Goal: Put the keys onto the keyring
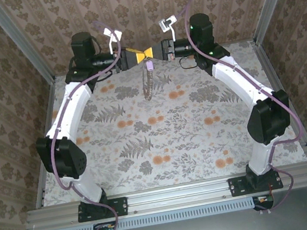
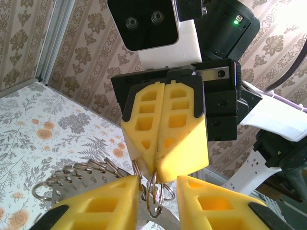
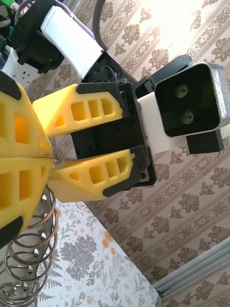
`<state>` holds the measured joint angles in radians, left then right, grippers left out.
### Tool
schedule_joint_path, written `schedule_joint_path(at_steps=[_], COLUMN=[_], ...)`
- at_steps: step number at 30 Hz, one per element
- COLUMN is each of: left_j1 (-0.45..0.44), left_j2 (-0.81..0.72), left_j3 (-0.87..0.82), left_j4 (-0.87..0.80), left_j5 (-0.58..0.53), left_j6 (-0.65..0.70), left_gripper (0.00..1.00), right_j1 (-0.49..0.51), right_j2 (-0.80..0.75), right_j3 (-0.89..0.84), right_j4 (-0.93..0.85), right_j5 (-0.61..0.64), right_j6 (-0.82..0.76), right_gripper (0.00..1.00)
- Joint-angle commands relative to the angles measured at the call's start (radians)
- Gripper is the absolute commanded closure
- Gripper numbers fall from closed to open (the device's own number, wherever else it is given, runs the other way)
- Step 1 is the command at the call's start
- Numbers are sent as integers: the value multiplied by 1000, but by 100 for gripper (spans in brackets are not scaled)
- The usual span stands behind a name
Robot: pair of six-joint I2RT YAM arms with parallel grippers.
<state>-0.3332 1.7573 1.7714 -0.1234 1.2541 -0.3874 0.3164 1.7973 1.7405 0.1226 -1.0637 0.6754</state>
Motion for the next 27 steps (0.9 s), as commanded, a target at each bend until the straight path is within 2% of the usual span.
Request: schedule_joint_path(at_steps=[1, 6, 12, 15, 16, 18, 20, 27], left_j1=[-8, -13, -18, -19, -18, -17, -17, -18], left_j2=[11, 12, 14, 14, 12, 7, 2, -2], left_j3=[23, 25, 17, 6, 1, -15, -22, -25], left_j4=[23, 38, 57, 101, 121, 164, 191, 252], left_j5=[3, -1, -7, -4, -4, -8, -10, -8], left_j6=[16, 6, -7, -39, -54, -80, -94, -145], left_gripper=[77, 84, 100, 100, 100, 100, 100, 100], right_j1=[-5, -5, -6, -5, -9, -15, -28, -70], right_j2=[-13, -15, -16, -19, -22, -38, -59, -133], right_j3=[30, 26, 25, 22, 21, -1, -35, -184], right_j4=[15, 14, 15, 26, 27, 45, 83, 200], right_j5=[-13, -14, -12, -12, -10, 0, 2, 15], right_j6=[-10, -13, -13, -7, -5, 2, 20, 63], right_gripper=[100, 100, 100, 100, 96, 71, 61, 54])
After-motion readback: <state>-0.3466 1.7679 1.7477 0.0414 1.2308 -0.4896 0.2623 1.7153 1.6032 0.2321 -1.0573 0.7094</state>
